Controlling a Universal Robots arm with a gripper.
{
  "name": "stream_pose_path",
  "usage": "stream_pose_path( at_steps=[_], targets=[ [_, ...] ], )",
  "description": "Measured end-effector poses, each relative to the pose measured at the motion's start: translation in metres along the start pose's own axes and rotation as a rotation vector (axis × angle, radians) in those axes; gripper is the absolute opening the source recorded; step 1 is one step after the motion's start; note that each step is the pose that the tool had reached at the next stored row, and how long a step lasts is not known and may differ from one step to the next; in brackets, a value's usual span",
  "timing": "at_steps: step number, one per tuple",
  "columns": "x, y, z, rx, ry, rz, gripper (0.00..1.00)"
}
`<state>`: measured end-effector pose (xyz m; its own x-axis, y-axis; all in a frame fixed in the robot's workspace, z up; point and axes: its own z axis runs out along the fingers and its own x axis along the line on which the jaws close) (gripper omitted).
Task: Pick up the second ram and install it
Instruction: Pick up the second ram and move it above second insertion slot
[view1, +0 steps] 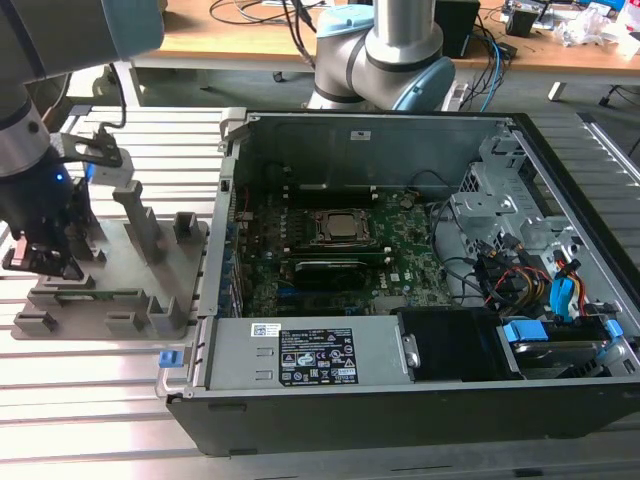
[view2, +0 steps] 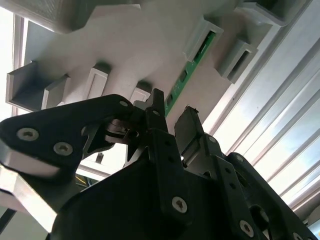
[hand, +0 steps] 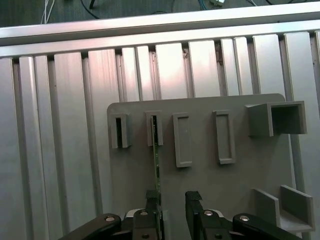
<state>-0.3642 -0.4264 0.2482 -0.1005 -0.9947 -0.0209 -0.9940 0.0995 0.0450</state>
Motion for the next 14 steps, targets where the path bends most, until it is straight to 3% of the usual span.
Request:
stream_pose_path(
  at_steps=[11,14],
  targets=[
    [0.0031,-0.0011,0.0189,-0.0002,0.0002,-0.003,0.36],
    [0.0041,-0.0016,0.0269,-0.0014,0.0031,-0.071,0.36]
  ],
)
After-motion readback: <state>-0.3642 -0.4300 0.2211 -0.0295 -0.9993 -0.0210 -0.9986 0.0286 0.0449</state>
